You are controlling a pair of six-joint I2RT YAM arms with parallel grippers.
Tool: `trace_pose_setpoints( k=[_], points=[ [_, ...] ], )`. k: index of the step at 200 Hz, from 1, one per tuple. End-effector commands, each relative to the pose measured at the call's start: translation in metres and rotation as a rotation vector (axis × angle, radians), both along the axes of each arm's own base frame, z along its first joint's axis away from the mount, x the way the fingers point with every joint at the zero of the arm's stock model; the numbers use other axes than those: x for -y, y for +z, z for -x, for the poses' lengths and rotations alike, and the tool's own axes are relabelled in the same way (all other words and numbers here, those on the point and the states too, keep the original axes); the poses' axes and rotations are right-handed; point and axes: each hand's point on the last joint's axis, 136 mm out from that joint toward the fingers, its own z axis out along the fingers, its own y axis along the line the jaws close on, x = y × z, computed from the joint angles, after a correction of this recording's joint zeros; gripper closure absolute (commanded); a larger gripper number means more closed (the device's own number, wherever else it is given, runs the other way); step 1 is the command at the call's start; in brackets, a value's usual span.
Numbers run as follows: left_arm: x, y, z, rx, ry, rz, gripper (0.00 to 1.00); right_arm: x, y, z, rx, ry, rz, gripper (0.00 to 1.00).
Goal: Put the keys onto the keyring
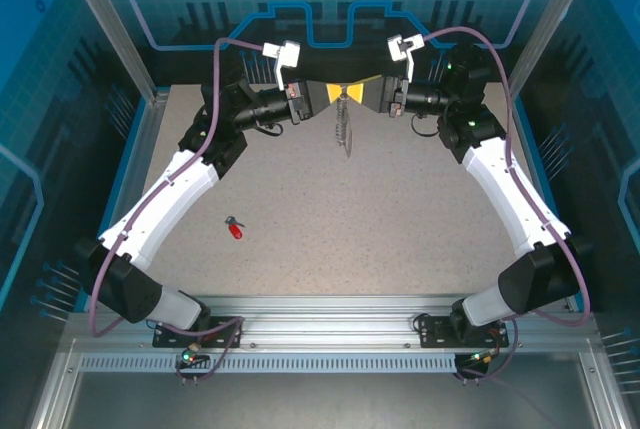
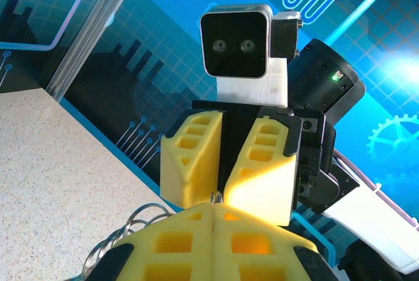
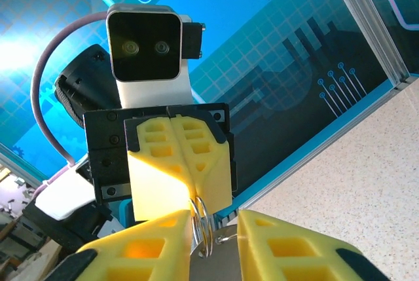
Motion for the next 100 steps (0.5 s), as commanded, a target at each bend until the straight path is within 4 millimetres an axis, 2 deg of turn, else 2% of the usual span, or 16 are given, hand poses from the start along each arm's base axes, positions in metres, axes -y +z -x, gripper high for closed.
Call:
trace_pose_setpoints(
  k=[1, 28, 61, 73, 90, 100],
  points=[
    [0.002, 0.022, 0.006, 0.076, -0.016, 0.021, 1.0, -0.008, 0.001, 0.005, 0.015, 0.038, -0.003, 0.82],
    [0.003, 0.021, 0.004, 0.072, -0.012, 0.021, 1.0, -0.009, 0.004, 0.006, 0.021, 0.043, -0.004, 1.0],
    [0.0, 0.021, 0.002, 0.077, 0.017, 0.009, 0.99, -0.008, 0.006, 0.006, 0.024, 0.027, -0.004, 1.0],
    [-0.003, 0.022, 0.002, 0.08, 0.034, 0.002, 0.74, -0.007, 0.005, 0.005, 0.022, 0.014, 0.0, 1.0],
    [-0.007, 0.024, 0.003, 0.09, 0.063, -0.008, 0.32, -0.004, 0.006, 0.003, 0.021, -0.006, 0.001, 1.0],
    [-0.011, 0.027, 0.004, 0.098, 0.082, -0.014, 0.14, -0.002, 0.007, 0.002, 0.022, -0.016, 0.0, 1.0]
  ],
)
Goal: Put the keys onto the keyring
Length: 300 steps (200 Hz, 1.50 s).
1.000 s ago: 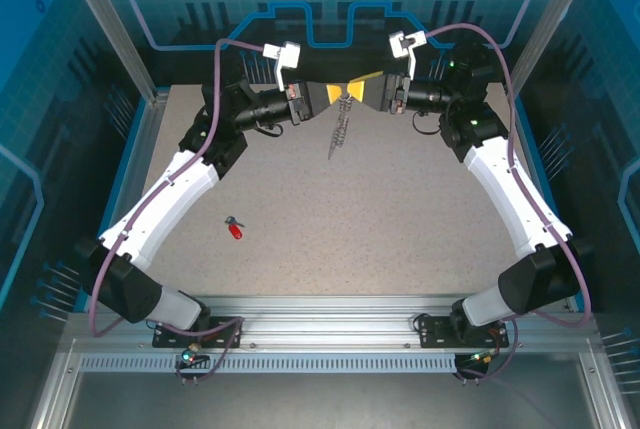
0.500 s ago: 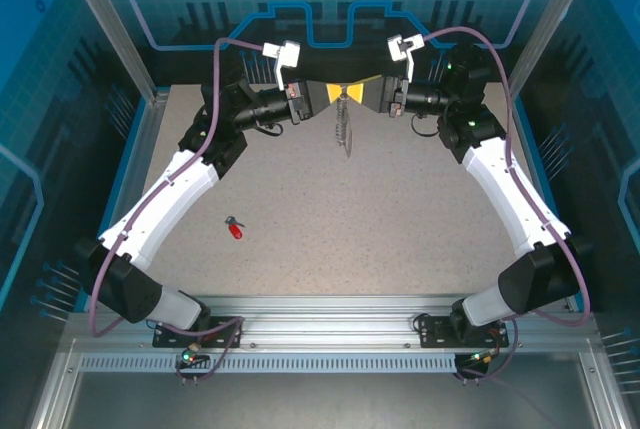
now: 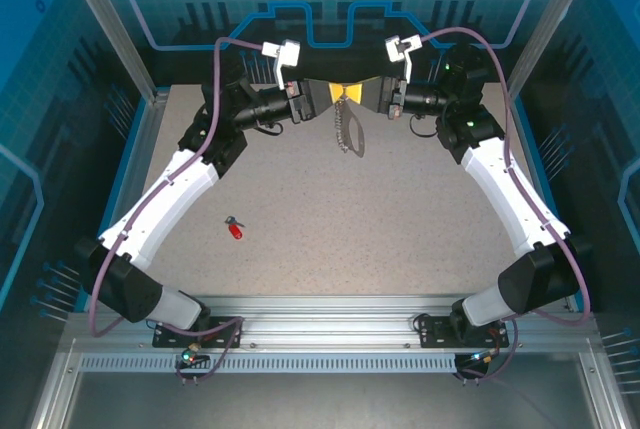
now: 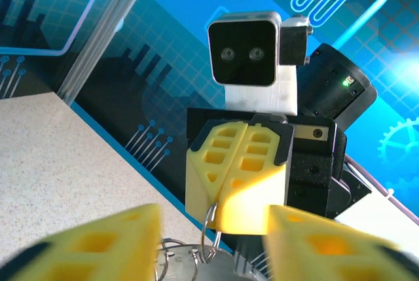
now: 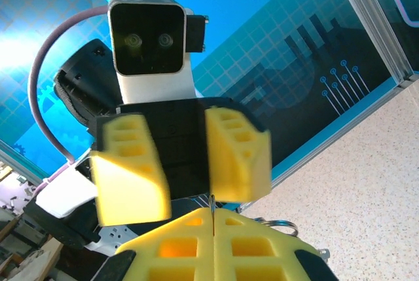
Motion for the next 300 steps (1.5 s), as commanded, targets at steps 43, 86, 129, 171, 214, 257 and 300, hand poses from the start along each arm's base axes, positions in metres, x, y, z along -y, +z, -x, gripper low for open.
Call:
trace_pose_setpoints(
  k=[43, 86, 129, 171, 214, 257, 300],
  points=[
    [-0.025, 0.039, 0.015, 0.111, 0.123, 0.022, 0.01, 0.007, 0.024, 0.004, 0.051, -0.053, -0.03, 1.0],
    [-0.043, 0.065, 0.021, 0.126, 0.164, 0.208, 0.01, 0.011, 0.047, 0.001, 0.09, -0.107, -0.111, 1.0],
    [-0.037, 0.073, 0.025, 0.11, 0.105, 0.214, 0.01, 0.011, 0.072, -0.003, 0.149, -0.176, -0.193, 1.0],
    [-0.029, 0.064, 0.015, 0.038, 0.087, 0.19, 0.11, 0.014, 0.084, -0.004, 0.171, -0.197, -0.254, 1.0],
    [-0.02, 0.07, 0.01, 0.006, 0.025, 0.239, 0.31, 0.011, 0.088, -0.002, 0.155, -0.18, -0.306, 1.0],
    [-0.019, 0.078, 0.01, 0.009, 0.008, 0.265, 0.56, 0.001, 0.085, -0.001, 0.129, -0.161, -0.315, 1.0],
    [-0.022, 0.079, 0.008, 0.021, 0.025, 0.27, 0.55, -0.008, 0.077, -0.002, 0.102, -0.146, -0.311, 1.0]
  ],
)
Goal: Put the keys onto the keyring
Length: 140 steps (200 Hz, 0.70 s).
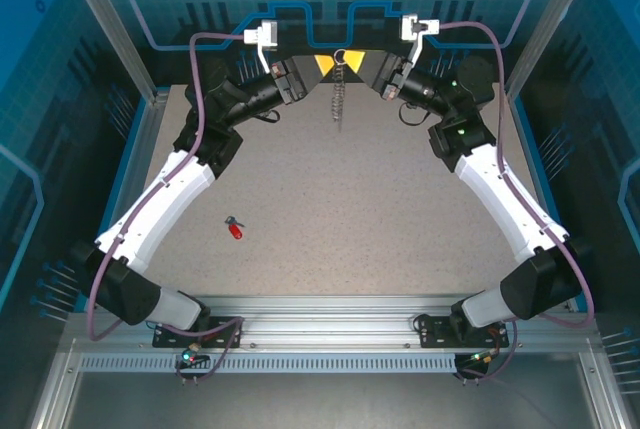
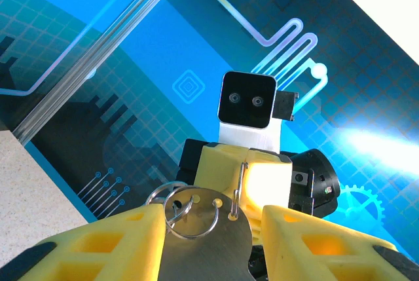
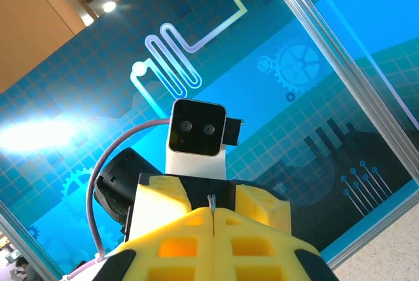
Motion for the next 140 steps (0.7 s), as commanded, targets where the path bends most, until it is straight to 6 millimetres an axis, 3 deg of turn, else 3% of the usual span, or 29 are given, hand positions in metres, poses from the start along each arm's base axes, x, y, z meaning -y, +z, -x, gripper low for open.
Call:
trace_pose_setpoints(
  k=[1, 67, 140],
  points=[
    [-0.0059, 0.0261, 0.0101, 0.073, -0.005, 0.034, 0.55, -0.0047, 0.004, 0.0024, 0.02, 0.006, -0.027, 1.0],
    [-0.0064, 0.0281, 0.0073, 0.077, 0.002, 0.041, 0.55, -0.0132, 0.0005, -0.0016, 0.005, 0.029, -0.025, 1.0],
    [-0.0041, 0.0226, 0.0054, 0.069, -0.009, 0.04, 0.72, -0.0145, -0.0001, -0.002, 0.004, 0.03, -0.022, 1.0]
  ],
)
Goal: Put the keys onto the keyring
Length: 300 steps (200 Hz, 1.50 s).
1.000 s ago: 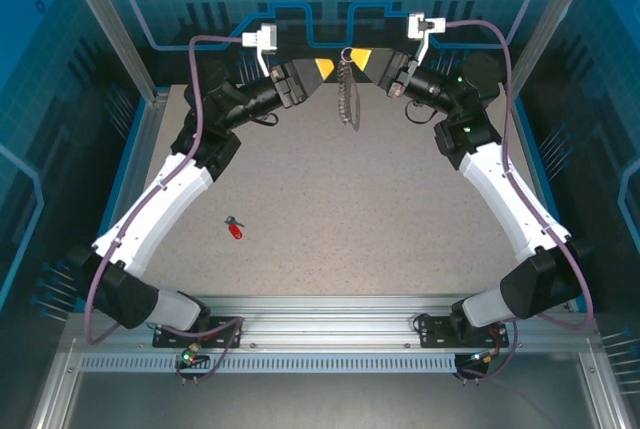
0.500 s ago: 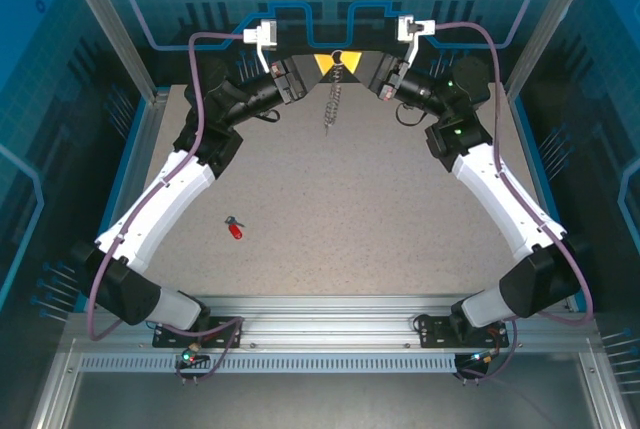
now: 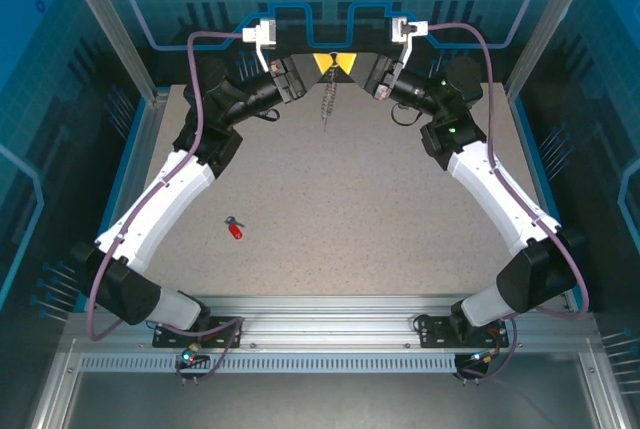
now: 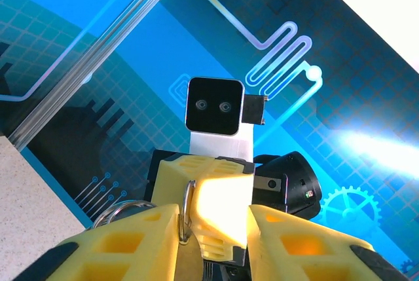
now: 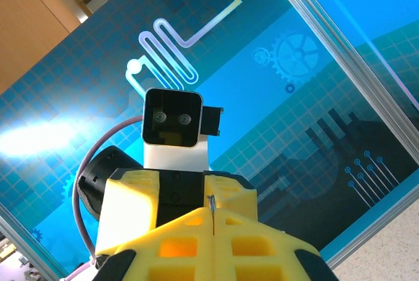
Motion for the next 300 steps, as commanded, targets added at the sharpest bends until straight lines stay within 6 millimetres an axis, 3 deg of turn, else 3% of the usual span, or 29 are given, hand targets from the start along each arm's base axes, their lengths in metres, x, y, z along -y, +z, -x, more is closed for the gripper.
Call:
trace_pose_setpoints(
  k=[1, 78, 177, 224, 300],
  points=[
    [-0.003, 0.018, 0.005, 0.06, -0.008, 0.03, 0.72, -0.003, 0.012, 0.008, 0.044, 0.012, -0.023, 1.0],
    [-0.003, 0.012, 0.003, 0.054, -0.013, 0.041, 0.8, -0.004, 0.013, 0.006, 0.043, 0.014, -0.025, 1.0],
    [-0.002, 0.007, -0.002, 0.042, -0.022, 0.076, 0.8, -0.004, 0.013, 0.004, 0.034, 0.012, -0.032, 1.0],
    [-0.003, -0.003, -0.004, 0.019, -0.017, 0.087, 0.75, -0.002, 0.013, 0.002, 0.026, -0.002, -0.04, 1.0],
    [-0.003, -0.006, -0.007, 0.017, -0.007, 0.091, 0.79, -0.004, 0.011, 0.002, 0.019, 0.008, -0.041, 1.0]
  ],
)
